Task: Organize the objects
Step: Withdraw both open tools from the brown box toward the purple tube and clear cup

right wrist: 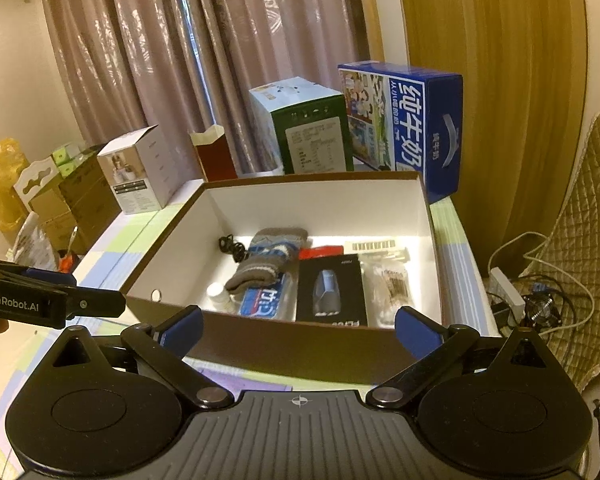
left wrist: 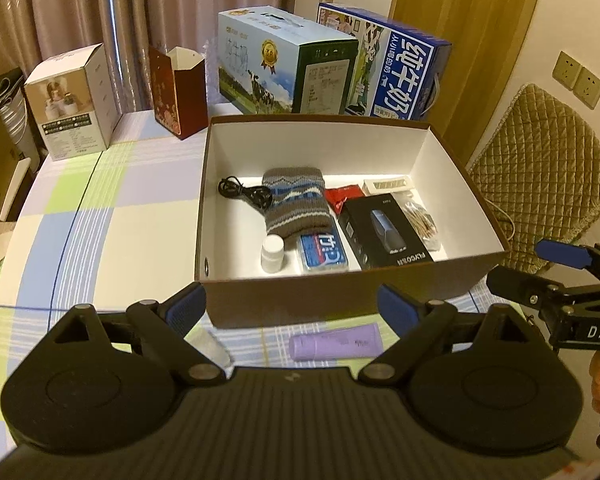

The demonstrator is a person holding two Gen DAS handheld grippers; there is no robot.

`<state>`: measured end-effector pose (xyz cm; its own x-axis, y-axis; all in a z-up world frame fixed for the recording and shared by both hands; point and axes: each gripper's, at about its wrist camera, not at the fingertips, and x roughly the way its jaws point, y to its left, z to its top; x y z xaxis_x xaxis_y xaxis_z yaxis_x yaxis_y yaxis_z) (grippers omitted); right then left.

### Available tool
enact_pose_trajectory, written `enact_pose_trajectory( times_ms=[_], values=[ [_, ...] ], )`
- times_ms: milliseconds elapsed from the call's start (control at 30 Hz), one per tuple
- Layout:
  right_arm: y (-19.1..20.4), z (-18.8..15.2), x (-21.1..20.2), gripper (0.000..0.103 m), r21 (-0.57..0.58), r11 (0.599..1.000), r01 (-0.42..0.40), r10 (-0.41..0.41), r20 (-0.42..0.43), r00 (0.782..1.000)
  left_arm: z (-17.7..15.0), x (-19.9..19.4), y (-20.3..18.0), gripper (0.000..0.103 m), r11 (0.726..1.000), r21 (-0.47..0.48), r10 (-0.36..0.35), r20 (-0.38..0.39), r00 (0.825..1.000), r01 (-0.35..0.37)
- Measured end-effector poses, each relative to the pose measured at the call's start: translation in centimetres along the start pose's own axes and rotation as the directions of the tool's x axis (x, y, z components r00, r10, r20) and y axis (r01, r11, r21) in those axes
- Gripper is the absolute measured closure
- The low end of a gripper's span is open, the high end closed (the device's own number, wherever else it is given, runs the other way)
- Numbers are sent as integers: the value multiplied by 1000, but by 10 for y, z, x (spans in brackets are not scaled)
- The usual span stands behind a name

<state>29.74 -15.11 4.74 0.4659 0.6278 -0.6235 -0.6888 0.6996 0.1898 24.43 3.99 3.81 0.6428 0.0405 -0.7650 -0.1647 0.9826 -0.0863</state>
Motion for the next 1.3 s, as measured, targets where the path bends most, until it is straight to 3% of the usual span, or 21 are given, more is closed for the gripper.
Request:
enact_pose_trajectory(
  times_ms=[733, 1300],
  values=[
    [13, -41, -16, 3, 13, 999, -30, 30, -68, 997, -49, -17, 6, 12, 999, -34, 2, -65, 998, -4],
    [32, -69, 15, 3, -31, 996, -88, 82, -158, 984, -79, -5, 26, 12, 995, -88, 43, -138, 990, -55]
  ],
)
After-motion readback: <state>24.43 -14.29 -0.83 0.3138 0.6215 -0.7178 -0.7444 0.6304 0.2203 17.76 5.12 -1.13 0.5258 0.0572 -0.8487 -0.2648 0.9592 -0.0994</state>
